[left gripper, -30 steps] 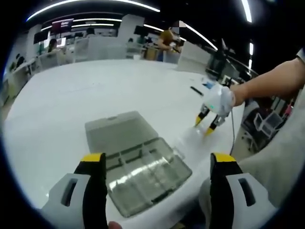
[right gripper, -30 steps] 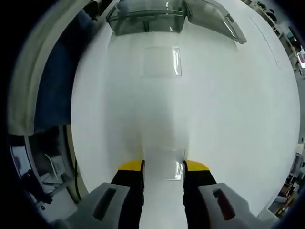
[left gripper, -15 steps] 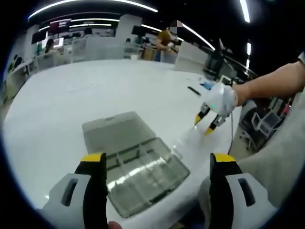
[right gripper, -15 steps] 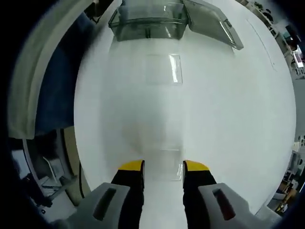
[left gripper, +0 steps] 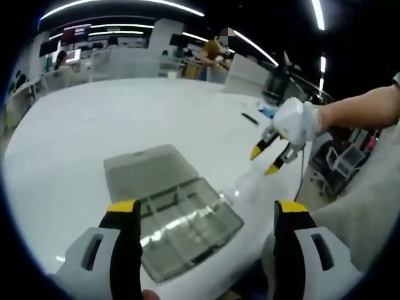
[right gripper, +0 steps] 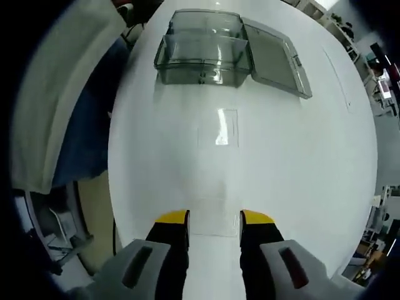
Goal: Insert the divider into the dual guide fixture by aligning both edges with the guide slots and pushing it downward to the bottom, including one-sided entry, uneven engagement, binding, and posture correction.
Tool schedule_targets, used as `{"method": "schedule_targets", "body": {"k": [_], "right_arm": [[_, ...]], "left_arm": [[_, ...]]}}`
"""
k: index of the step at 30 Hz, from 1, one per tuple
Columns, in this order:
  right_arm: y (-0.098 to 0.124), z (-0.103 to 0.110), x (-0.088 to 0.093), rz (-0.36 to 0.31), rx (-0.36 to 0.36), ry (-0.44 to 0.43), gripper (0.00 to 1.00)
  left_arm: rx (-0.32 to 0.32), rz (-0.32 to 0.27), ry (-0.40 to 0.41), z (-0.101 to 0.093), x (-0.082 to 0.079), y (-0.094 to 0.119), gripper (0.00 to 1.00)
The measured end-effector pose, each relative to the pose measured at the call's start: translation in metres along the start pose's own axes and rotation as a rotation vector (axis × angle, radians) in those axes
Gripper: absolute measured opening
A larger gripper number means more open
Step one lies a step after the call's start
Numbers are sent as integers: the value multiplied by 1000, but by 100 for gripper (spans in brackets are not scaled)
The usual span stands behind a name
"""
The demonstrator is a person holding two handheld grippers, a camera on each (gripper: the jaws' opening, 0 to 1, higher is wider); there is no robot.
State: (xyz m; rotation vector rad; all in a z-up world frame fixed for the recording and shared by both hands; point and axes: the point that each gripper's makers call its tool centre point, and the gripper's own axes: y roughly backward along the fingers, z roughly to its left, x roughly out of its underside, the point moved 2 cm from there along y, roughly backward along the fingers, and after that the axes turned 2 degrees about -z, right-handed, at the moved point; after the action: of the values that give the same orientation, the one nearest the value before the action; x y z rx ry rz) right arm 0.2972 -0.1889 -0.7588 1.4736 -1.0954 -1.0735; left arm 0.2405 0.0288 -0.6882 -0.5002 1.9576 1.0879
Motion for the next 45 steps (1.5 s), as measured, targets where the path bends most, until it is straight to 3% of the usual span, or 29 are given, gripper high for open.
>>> {"method": "schedule_targets", "body": {"k": [10,30,45], "right_arm": [[23,0,-33,-61,58,33,26],[49,2,-81,-187,139,42,27],[57,1,-102,-260,180,53,27]], "left_arm": [[25,9,22,-4,4,0,79],[76,22,41,-12,5,-3,65],[109,31,66,-15,4,-4,53]]}}
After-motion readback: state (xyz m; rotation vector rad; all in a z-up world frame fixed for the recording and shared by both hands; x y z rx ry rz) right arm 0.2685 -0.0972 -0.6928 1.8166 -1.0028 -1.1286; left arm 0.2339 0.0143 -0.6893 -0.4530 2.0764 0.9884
